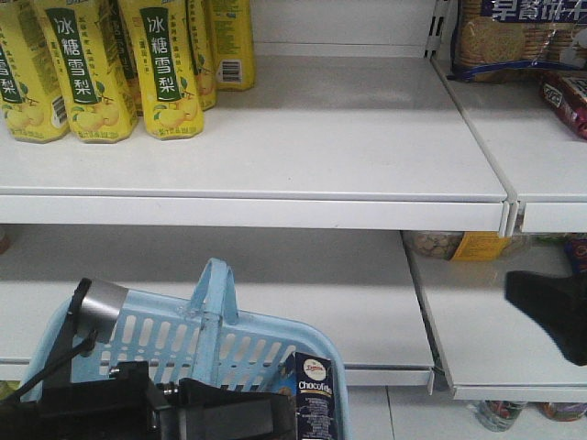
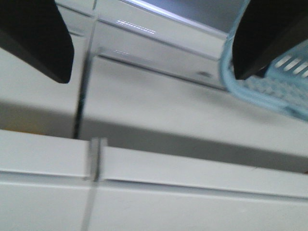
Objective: Left arm holds basket, right arm returns cookies
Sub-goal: 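Move the open right gripper toward the cookie box in the basket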
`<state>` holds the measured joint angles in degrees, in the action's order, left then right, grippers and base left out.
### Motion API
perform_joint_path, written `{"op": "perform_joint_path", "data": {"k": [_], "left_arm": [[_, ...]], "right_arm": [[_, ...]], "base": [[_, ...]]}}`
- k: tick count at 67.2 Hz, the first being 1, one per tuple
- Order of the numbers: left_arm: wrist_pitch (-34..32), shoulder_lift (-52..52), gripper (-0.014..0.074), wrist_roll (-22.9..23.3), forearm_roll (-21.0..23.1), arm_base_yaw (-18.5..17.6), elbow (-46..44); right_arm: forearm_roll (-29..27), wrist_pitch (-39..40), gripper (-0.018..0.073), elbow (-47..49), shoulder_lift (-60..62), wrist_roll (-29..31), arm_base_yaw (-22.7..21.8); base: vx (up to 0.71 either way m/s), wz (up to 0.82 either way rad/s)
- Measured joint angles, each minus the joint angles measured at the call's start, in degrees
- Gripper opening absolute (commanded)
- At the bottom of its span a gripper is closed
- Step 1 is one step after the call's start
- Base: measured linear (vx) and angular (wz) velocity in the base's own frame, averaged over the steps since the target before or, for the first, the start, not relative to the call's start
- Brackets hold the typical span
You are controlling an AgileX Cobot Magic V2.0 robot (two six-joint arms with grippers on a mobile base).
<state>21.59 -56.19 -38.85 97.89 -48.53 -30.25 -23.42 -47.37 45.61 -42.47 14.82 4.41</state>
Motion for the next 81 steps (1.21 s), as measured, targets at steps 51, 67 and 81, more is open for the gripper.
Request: {"op": "perform_joint_path", "data": {"k": [51,67,81], "left_arm": [[0.0,0.0,-0.0006,0.0,0.0,0.0,0.0],[0.0,0.0,-0.0006,0.0,0.0,0.0,0.0],[0.0,0.0,-0.0006,0.0,0.0,0.0,0.0]], "right_arm": [[-17.24,19.76,0.0586,-4.97,-24.74,-8.06,32.36],[-17.25,21.73,0.0586,-4.97,-29.29,-9.24,32.8],[-17.32,21.85,0.0585,-4.97,-31.39,-9.29,32.8]], "base": [[0.0,0.0],[0.0,0.0],[0.0,0.0]]}}
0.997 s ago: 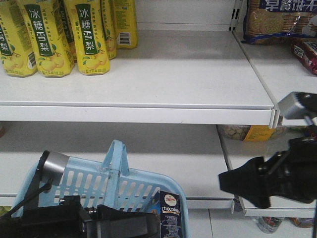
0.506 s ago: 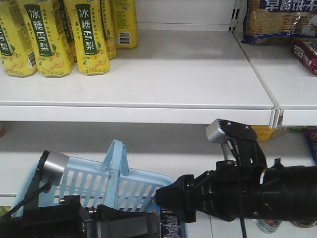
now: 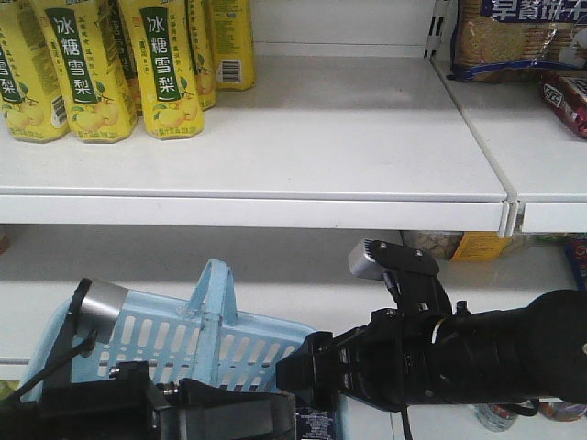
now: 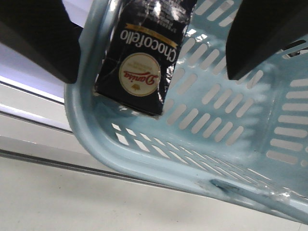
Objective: Left arm holds basket, right arm returns cookies
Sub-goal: 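Move the open right gripper toward the cookie box in the basket, then lower the right gripper into the basket around the cookie box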
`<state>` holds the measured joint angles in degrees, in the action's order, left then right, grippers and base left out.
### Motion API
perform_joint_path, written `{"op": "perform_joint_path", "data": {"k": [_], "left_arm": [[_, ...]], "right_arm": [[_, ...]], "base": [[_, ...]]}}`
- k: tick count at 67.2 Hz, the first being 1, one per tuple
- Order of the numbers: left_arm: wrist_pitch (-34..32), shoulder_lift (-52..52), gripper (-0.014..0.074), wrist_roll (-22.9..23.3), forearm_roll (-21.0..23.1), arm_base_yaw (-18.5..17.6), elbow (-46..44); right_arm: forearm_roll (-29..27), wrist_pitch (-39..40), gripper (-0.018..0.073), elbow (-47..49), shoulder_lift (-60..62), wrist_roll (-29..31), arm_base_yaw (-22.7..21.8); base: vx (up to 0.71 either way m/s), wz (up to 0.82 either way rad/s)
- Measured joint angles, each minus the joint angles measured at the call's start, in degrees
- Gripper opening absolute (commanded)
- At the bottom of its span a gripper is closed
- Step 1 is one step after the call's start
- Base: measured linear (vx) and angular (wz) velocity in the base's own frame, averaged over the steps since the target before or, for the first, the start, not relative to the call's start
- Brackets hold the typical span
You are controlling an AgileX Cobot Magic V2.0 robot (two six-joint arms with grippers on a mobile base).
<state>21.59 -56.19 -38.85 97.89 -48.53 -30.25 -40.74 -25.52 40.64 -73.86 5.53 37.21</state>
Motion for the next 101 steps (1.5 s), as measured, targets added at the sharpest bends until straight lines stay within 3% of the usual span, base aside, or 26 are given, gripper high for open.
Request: {"op": "perform_joint_path", "data": {"k": [26,83,101], "left_arm": [[0.0,0.0,-0.0006,0.0,0.0,0.0,0.0],[-2.56,0.0,-0.0006,0.0,-0.61,0.0,0.48],[-3.0,0.05,-0.0006,0.0,0.19,0.24,0.48]], "right_arm": [[-0.8,2.31,0.0585,0.0,-0.41,-0.14,5.75],[-3.12,4.34,0.054,-0.04,-3.22,-0.31,5.91],[-7.15,5.47,0.054,-0.22,-3.33,0.22,5.74]], "base": [[0.0,0.0],[0.0,0.0],[0.0,0.0]]}}
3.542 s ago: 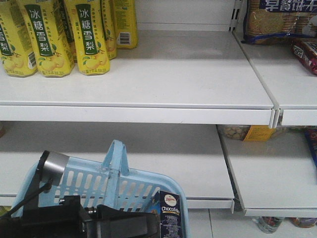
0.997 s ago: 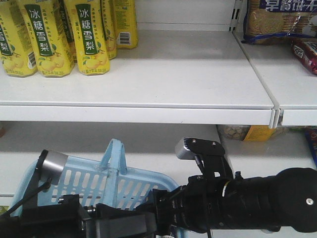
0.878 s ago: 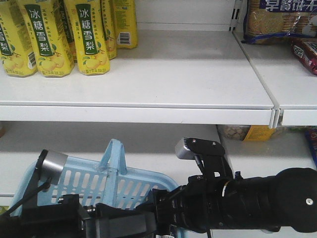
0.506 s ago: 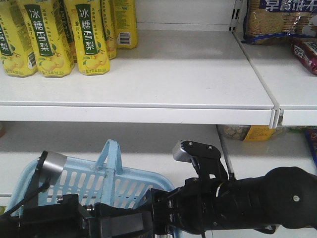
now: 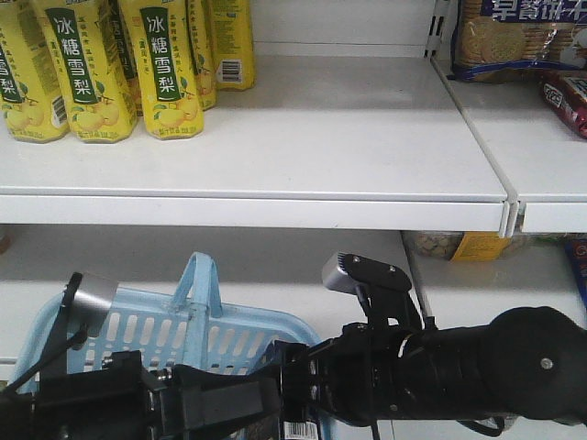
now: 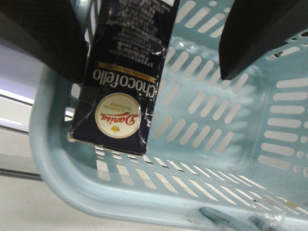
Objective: Left arm holds basket, right arm returns cookies
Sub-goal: 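Lower the right gripper into the basket around the cookie box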
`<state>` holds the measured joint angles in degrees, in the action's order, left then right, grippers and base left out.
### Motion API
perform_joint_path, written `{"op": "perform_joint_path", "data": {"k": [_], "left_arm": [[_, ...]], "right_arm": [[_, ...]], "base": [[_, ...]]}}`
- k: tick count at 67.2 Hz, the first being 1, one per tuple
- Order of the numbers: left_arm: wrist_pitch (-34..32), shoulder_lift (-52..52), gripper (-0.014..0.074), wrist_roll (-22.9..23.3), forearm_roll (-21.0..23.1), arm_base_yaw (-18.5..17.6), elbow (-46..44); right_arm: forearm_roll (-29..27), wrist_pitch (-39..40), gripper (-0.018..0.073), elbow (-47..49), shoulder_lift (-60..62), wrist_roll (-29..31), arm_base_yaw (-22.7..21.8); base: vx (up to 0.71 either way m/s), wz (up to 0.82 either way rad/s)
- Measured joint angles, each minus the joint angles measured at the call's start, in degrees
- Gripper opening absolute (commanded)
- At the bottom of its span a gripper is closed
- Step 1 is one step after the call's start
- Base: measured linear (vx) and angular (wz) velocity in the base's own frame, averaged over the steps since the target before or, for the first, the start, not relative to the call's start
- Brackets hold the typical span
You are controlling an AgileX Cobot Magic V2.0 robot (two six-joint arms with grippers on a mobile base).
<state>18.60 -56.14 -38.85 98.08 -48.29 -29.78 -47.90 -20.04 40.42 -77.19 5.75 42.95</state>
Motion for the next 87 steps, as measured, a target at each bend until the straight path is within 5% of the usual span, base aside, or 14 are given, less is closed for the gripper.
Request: {"op": "perform_joint_path", "data": {"k": [16,46,87], "left_arm": [[2.58,0.0,-0.0006,-0.12,0.03,-0.17,0.0],[2.88,-0.05,-0.0006,-0.12,-0.03,-0.24,0.0],[2.88,-0.05,-0.0006,-0.18,-0.03,-0.24,0.0]], "right_arm": [[-5.38,5.14,0.0538,0.06,-0.2,-0.4,-0.02],[-8.01,2.75,0.0538,0.3,-4.07,-0.4,-0.18],[-4.9,-6.47,0.0504,7.51,-11.47,-0.35,-0.18]], "base": [[0.0,0.0],[0.0,0.0],[0.0,0.0]]}}
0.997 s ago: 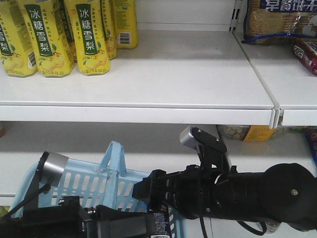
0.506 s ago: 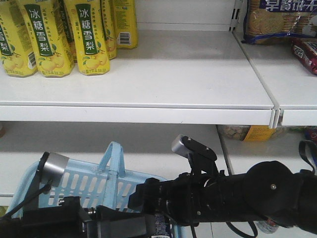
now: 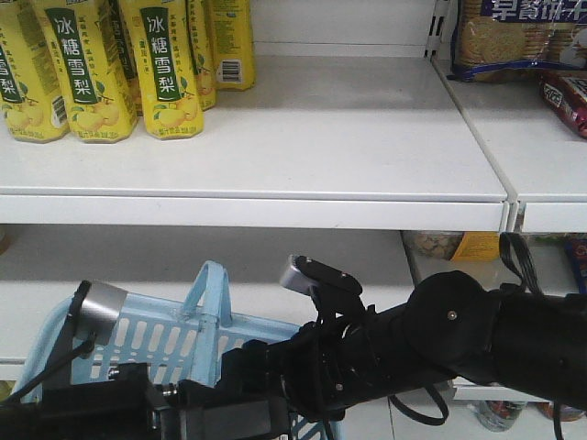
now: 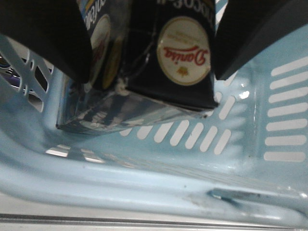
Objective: Left arm holds basket, right arm returns cookies
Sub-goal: 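Lower the right gripper into the basket around the cookie box, then close the right gripper on the top of the Chocofello box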
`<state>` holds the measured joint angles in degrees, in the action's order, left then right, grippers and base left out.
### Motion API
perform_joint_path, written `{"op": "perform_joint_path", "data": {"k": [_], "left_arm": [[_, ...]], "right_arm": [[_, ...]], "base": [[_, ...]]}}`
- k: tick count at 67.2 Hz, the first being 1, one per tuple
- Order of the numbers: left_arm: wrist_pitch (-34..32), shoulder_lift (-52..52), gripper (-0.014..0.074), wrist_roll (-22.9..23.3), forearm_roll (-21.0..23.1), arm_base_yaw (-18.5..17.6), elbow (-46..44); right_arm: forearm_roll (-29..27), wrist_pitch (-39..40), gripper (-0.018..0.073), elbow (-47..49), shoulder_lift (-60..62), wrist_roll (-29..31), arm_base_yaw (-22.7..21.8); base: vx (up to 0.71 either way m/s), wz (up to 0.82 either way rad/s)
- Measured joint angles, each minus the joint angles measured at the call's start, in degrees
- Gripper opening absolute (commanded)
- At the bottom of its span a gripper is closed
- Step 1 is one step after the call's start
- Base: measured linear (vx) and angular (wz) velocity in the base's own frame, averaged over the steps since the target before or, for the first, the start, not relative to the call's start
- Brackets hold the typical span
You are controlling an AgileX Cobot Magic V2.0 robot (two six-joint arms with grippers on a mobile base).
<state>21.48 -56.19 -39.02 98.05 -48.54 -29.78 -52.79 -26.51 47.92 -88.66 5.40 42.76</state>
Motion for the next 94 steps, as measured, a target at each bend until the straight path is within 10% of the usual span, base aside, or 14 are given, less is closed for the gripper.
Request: {"op": "perform_joint_path", "data": {"k": [34,94], "left_arm": [[-0.05,0.0,-0.0006,0.11,0.0,0.0,0.0],[0.2,0.05,-0.0006,-0.02,0.05,0.0,-0.18]], "right_arm": [[2.18,-1.47,0.0256,0.0,0.0,-0.06,0.0],[2.3,-3.0,0.0243,0.0,4.37,-0.06,-2.7]], "base": [[0.0,0.0],[0.0,0.0]]}}
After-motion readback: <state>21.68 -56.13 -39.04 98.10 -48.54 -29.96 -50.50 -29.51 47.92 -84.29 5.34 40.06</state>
